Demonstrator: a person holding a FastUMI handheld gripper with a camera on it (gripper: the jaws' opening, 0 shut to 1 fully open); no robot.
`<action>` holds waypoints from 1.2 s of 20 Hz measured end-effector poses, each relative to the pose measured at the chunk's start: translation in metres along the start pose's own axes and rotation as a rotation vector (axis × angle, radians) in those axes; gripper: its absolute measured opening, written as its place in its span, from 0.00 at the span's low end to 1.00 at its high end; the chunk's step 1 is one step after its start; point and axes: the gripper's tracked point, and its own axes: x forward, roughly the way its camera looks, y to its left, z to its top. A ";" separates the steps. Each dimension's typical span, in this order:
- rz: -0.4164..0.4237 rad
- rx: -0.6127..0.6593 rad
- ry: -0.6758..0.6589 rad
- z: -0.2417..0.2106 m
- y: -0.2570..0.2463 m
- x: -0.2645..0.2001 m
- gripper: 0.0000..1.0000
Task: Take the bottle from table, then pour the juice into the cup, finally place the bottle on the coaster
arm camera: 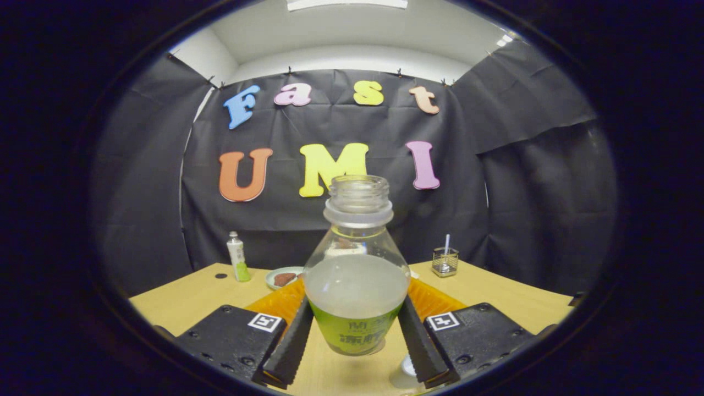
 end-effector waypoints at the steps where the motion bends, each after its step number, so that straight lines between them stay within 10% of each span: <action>1: -0.008 -0.016 0.010 -0.009 0.001 0.015 0.81; 9: 0.051 -0.167 0.127 -0.059 0.036 0.092 0.82; 24: 0.008 -0.150 0.213 -0.092 0.001 0.102 0.83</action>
